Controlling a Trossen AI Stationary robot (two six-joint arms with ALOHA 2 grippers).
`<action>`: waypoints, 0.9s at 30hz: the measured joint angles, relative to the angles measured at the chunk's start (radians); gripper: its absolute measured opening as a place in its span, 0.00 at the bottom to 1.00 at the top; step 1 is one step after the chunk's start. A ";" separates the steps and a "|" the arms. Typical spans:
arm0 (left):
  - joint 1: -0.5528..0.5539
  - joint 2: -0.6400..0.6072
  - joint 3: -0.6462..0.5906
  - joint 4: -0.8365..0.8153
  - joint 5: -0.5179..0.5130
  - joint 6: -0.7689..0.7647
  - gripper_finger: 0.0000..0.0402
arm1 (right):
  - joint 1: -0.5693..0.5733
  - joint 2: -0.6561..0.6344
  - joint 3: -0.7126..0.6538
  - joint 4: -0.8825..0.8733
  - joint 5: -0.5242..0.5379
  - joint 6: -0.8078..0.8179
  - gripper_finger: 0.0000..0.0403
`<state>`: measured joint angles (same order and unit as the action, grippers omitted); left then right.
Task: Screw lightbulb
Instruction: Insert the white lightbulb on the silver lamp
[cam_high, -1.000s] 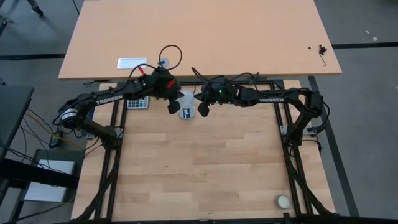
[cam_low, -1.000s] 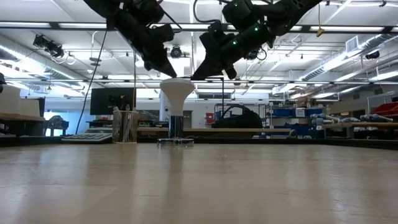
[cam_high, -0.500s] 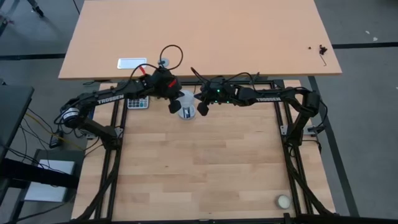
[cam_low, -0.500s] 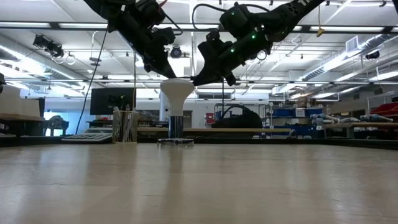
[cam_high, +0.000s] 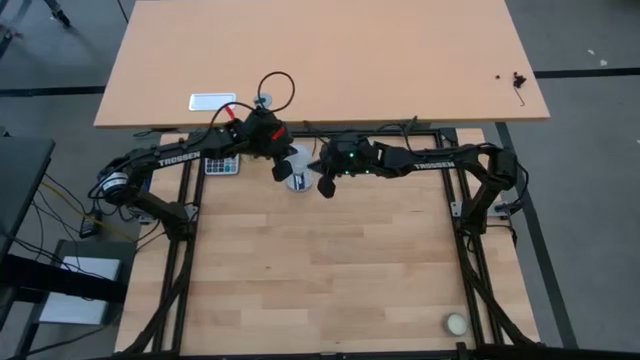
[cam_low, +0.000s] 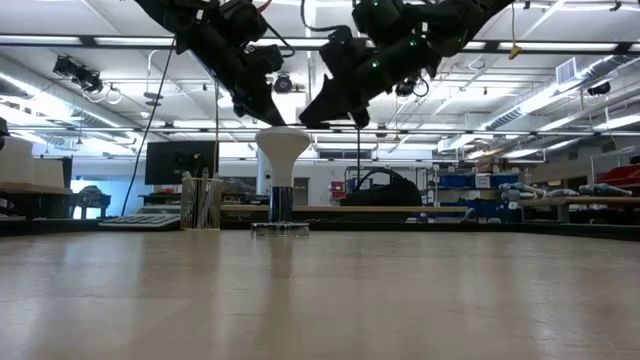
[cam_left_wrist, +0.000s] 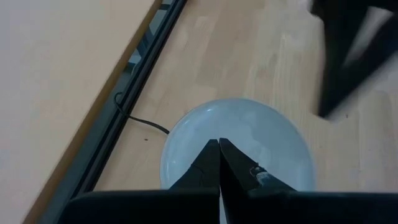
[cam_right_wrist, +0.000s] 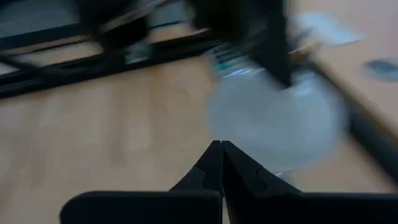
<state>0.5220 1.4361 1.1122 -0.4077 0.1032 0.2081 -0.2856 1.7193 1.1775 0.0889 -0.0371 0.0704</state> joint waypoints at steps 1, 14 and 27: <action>0.000 0.000 0.000 0.000 0.000 0.000 0.00 | -0.005 -0.002 0.000 0.001 0.041 0.000 0.02; 0.000 0.001 -0.002 0.005 0.000 0.000 0.00 | -0.071 -0.002 0.000 -0.013 0.045 0.012 0.02; 0.000 0.002 -0.004 0.016 0.042 -0.004 0.00 | -0.069 -0.012 0.001 -0.025 0.032 0.003 0.02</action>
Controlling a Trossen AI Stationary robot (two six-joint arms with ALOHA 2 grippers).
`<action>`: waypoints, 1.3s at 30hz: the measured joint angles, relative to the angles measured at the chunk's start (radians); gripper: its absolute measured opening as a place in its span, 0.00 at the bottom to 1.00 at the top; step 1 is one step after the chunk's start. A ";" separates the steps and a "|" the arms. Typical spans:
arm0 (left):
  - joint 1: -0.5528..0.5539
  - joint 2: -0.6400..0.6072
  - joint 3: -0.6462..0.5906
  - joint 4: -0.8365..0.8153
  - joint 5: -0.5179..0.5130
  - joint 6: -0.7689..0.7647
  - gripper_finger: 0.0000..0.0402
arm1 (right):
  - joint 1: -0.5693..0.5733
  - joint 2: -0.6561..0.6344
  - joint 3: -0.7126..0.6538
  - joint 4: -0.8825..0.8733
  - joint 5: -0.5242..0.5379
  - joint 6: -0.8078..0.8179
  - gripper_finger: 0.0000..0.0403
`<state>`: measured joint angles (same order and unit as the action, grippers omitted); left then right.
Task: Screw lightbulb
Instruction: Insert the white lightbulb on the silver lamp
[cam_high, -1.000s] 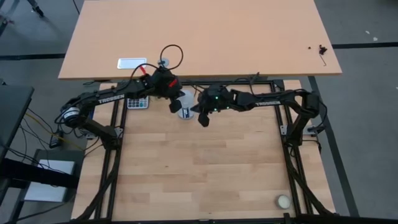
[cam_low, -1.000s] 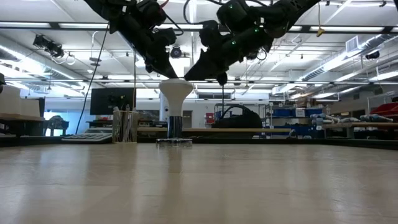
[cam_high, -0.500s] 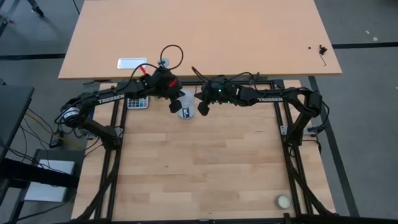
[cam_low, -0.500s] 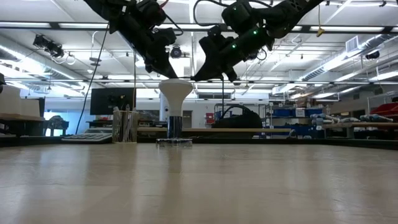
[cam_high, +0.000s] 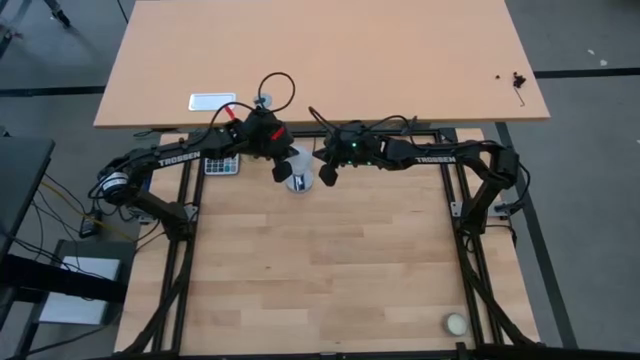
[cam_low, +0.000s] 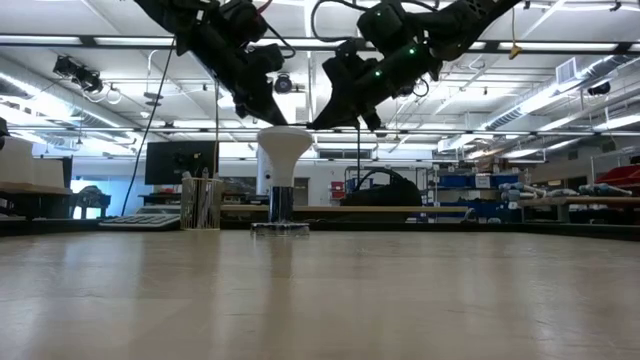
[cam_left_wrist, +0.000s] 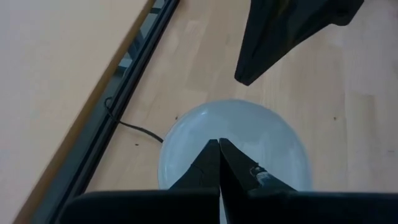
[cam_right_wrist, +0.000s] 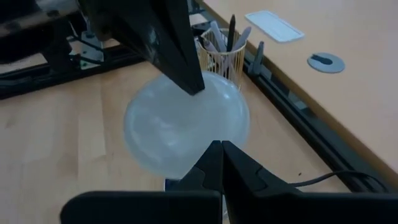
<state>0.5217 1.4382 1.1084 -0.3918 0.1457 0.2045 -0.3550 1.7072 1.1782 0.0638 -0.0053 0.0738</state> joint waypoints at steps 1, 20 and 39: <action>0.000 0.000 -0.001 0.004 0.006 -0.002 0.00 | 0.000 -0.002 0.000 -0.001 -0.002 0.000 0.02; -0.001 -0.100 0.046 -0.038 -0.012 -0.006 0.00 | 0.004 -0.121 0.000 -0.113 -0.016 -0.024 0.02; 0.014 -0.354 -0.201 0.063 -0.029 -0.107 0.00 | 0.029 -0.173 0.000 -0.291 -0.014 -0.071 0.02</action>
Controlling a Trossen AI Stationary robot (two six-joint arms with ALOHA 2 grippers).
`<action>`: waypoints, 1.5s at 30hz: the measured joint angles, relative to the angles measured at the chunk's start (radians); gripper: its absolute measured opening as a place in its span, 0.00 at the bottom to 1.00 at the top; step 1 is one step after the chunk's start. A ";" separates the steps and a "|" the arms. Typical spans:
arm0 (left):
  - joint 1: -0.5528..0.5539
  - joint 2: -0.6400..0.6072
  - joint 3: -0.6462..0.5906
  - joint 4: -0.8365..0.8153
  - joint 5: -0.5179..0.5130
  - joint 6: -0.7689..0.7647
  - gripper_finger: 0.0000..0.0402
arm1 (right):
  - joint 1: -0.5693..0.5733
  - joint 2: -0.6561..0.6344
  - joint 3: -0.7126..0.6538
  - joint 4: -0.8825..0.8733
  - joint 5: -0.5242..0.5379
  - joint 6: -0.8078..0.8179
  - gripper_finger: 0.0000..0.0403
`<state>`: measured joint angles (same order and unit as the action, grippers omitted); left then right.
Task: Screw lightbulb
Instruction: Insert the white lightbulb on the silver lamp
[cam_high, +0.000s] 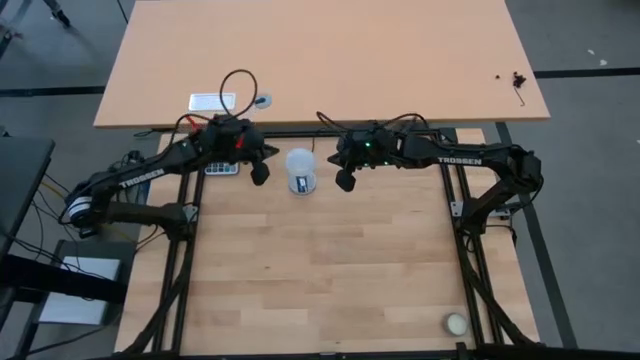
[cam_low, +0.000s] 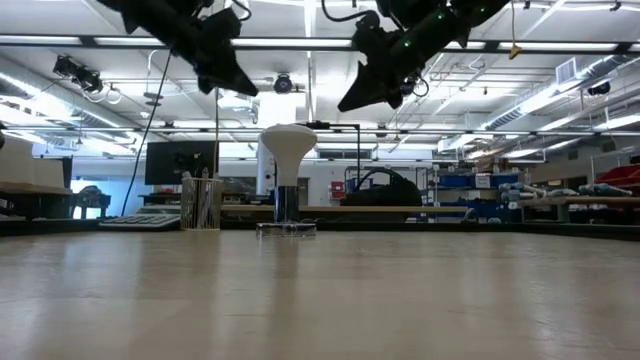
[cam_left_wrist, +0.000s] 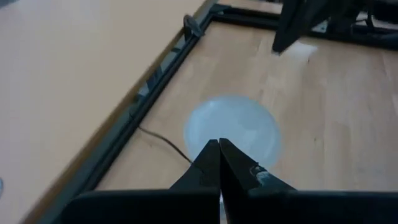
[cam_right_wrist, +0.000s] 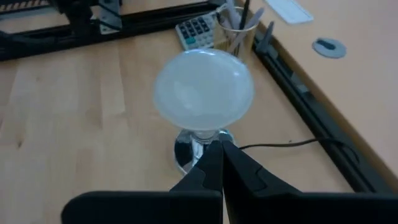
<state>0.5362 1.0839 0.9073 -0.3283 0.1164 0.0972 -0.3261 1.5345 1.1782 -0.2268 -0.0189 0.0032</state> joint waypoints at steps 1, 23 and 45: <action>0.000 -0.009 -0.026 0.016 0.000 -0.008 0.00 | 0.005 0.000 0.000 -0.003 0.000 -0.002 0.02; -0.002 -0.006 -0.528 0.562 0.034 -0.241 0.00 | 0.096 -0.003 -0.139 0.023 0.084 0.060 0.01; -0.007 0.352 -0.565 1.107 0.006 -0.285 0.00 | 0.080 0.091 -0.465 0.813 0.105 0.185 0.01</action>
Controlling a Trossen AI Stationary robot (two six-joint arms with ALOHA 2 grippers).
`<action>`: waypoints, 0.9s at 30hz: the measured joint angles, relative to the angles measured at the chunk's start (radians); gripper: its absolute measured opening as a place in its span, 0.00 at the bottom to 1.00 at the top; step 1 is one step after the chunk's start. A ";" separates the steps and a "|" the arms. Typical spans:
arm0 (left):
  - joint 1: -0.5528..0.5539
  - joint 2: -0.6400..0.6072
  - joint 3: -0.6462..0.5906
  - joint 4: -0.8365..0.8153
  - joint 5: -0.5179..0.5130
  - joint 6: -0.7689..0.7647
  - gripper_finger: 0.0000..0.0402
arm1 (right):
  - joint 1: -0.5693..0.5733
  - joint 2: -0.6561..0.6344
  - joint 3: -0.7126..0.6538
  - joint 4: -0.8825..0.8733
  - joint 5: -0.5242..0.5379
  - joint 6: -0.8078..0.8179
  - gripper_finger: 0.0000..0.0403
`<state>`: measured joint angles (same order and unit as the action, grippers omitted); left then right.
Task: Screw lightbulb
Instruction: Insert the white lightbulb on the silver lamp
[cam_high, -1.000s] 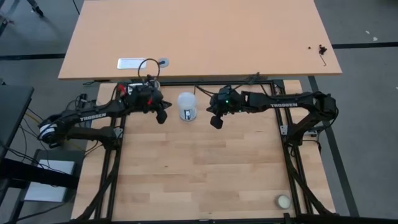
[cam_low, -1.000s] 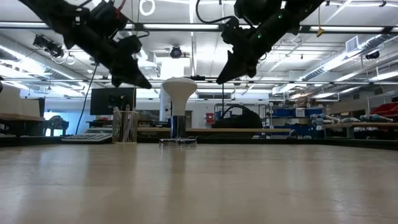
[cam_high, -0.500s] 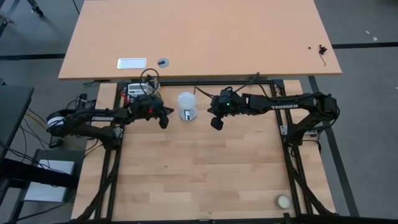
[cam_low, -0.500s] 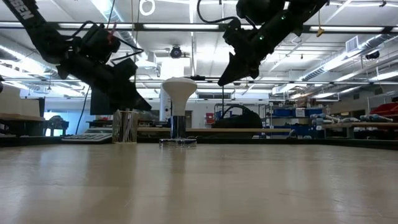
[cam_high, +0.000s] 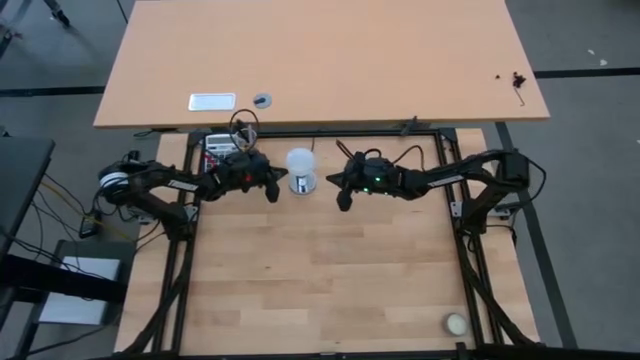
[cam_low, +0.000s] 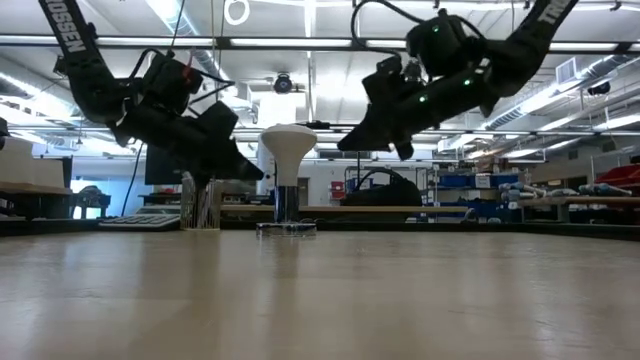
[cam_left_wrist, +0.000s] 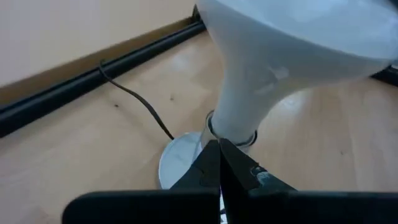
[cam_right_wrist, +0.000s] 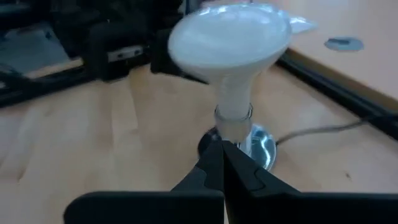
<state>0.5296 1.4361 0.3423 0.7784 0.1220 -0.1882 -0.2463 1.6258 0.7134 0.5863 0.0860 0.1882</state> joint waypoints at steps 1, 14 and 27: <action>0.002 -0.007 0.001 -0.003 0.000 0.000 0.00 | -0.006 0.017 0.011 0.010 0.000 -0.001 0.01; 0.007 -0.039 0.038 0.012 0.017 -0.003 0.00 | -0.058 0.160 0.159 0.008 -0.001 -0.015 0.01; 0.007 -0.039 0.088 0.010 0.068 -0.007 0.00 | -0.063 0.134 0.171 0.005 -0.028 -0.023 0.01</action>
<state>0.5362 1.3972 0.4305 0.7882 0.1898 -0.1953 -0.3092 1.7596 0.8848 0.5911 0.0582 0.1651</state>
